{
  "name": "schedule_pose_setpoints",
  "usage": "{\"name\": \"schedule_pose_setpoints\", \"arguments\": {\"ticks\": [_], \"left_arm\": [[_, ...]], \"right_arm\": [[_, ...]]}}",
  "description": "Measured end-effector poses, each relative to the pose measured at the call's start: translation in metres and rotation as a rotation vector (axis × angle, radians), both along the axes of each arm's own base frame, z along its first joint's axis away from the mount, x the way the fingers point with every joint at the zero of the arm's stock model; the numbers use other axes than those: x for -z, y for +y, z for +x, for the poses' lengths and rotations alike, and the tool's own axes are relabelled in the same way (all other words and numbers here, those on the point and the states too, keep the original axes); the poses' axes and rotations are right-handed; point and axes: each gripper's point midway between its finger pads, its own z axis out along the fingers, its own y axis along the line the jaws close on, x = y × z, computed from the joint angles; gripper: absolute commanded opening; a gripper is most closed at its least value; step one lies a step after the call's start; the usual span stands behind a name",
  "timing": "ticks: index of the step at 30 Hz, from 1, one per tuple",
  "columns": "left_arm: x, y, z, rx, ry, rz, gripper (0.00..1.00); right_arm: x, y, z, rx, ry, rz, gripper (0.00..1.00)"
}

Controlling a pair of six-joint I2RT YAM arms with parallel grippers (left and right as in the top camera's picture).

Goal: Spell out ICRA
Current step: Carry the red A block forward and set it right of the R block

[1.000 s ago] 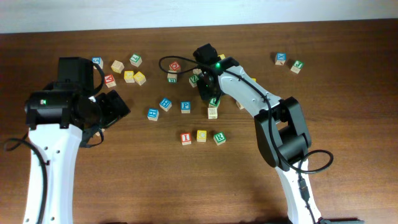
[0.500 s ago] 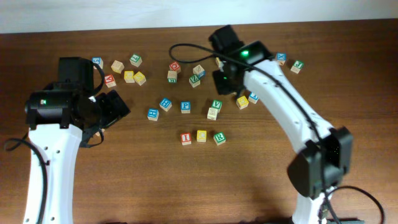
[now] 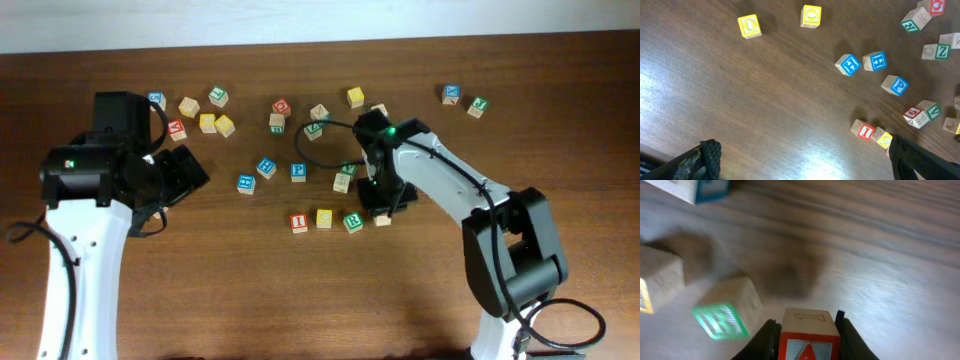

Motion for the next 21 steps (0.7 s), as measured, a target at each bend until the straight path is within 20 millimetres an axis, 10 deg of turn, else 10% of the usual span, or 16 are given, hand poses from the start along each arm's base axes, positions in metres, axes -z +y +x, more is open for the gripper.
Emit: {"name": "schedule_pose_setpoints", "arguments": {"ticks": [21], "left_arm": [[0.0,0.0,0.0,0.0,-0.001,0.0,0.99]], "right_arm": [[0.023,0.025,-0.011,0.178,0.022,0.088,0.34]]}}
